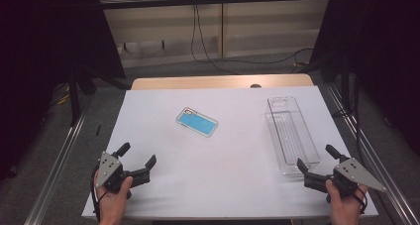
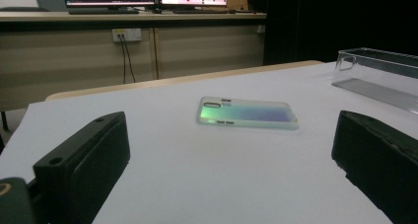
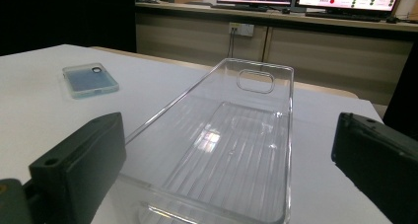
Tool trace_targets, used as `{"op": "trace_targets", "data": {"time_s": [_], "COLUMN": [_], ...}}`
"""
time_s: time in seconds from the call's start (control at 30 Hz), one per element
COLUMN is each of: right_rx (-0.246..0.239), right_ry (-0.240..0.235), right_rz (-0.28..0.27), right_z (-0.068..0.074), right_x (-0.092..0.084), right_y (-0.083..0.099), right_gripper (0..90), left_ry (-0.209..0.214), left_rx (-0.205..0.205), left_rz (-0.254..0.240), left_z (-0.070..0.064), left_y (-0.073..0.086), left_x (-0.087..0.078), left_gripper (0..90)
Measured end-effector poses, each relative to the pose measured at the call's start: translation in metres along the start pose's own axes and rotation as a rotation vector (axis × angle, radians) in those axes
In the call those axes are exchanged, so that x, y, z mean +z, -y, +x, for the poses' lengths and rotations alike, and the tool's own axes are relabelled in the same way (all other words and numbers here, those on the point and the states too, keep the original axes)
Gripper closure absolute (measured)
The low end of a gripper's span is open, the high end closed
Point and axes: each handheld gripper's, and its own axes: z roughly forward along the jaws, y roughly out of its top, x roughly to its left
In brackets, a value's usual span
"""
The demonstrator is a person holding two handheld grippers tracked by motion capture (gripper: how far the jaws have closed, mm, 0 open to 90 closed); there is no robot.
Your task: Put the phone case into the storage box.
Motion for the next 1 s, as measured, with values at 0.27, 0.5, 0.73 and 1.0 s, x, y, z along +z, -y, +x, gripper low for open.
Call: {"op": "trace_targets", "data": {"time_s": [0.27,0.5,0.73,1.0], "right_rx": [0.006,0.007,0.005,0.014], "right_ry": [0.004,-0.001,-0.008,-0.006], "right_rz": [0.000,0.009,0.014,0.020], "right_z": [-0.0017,-0.0014,0.0034,0.0030], "right_x": [-0.0021,-0.0019,-0.0038,-0.0022], "right_y": [0.0003,0.0010,0.0007,0.0016], "right_gripper": [0.0,0.1,0.0,0.0], "left_ry": [0.007,0.005,0.049,0.145], "left_rx": [0.000,-0.027,-0.030,-0.008], "left_rz": [0.016,0.029,0.005,0.021], "left_z": [-0.0013,-0.0001,-0.0026,-0.0091], "left_y": [-0.0005,-0.0007,-0.0053,-0.0092], "left_x": [0.0015,0.0027,-0.0021,0.0064], "left_gripper": [2.7,4.9,4.3,3.8]}}
